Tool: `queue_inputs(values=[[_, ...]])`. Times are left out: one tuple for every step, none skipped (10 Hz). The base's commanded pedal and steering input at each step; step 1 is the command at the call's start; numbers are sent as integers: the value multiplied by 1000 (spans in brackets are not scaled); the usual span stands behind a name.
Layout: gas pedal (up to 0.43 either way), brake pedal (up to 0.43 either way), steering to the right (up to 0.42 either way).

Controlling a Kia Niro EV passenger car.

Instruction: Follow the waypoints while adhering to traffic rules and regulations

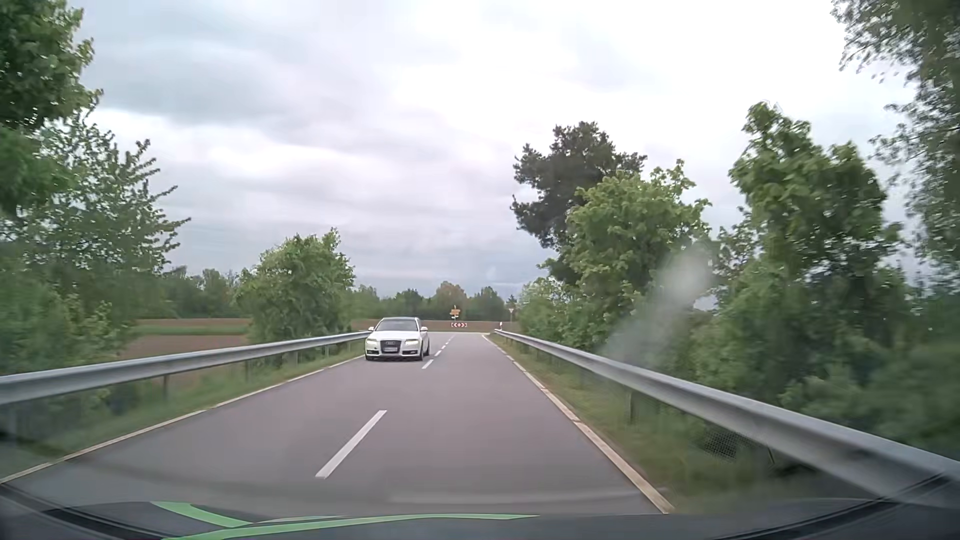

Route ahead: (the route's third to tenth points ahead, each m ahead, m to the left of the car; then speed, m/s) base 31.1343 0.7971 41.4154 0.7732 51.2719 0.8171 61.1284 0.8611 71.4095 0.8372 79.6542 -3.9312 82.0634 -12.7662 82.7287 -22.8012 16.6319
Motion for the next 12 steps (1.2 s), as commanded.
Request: queue_inputs(values=[[0, 152, -5], [0, 159, -5], [0, 159, -5], [0, 183, -4], [0, 195, -3], [0, 201, -2], [0, 201, -1], [0, 207, -1], [0, 201, -2], [0, 207, -1], [0, 207, -2], [0, 201, -2]])
